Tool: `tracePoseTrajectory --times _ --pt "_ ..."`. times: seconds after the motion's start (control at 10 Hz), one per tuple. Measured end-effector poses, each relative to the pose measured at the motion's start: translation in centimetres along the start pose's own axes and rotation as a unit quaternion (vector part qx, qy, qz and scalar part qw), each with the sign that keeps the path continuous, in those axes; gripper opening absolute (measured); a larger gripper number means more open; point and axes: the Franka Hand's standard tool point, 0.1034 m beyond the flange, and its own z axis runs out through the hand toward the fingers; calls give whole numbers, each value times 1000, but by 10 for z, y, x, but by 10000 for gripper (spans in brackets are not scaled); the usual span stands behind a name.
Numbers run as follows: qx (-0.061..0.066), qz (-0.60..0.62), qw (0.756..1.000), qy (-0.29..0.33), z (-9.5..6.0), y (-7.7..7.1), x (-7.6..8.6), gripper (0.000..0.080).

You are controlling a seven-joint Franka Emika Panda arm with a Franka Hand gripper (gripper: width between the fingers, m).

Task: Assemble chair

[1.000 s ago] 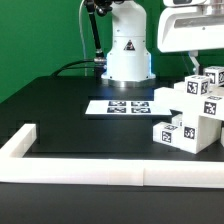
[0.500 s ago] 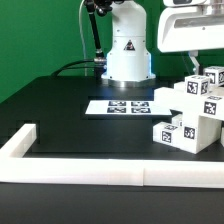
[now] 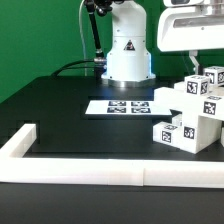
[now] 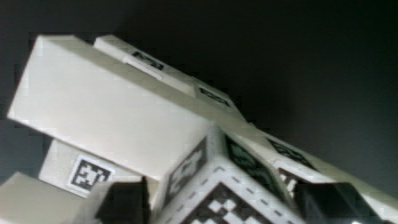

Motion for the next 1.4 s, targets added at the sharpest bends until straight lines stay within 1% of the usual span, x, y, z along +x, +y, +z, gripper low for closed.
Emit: tracePoseTrajectory --times 0.1,0.2,0.5,0.8,1.1,1.3,1.4 --pt "0 18 1000 0 0 0 0 394" --pt "0 67 998 0 0 -1 0 394" --pt "2 172 985 -1 0 -2 -1 394" --pt "4 249 968 -3 0 -3 -1 394" --pt "5 354 935 -4 0 -5 -2 394" --pt "5 357 934 -5 0 -5 -2 403" --pt "4 342 940 -5 0 -5 -3 567"
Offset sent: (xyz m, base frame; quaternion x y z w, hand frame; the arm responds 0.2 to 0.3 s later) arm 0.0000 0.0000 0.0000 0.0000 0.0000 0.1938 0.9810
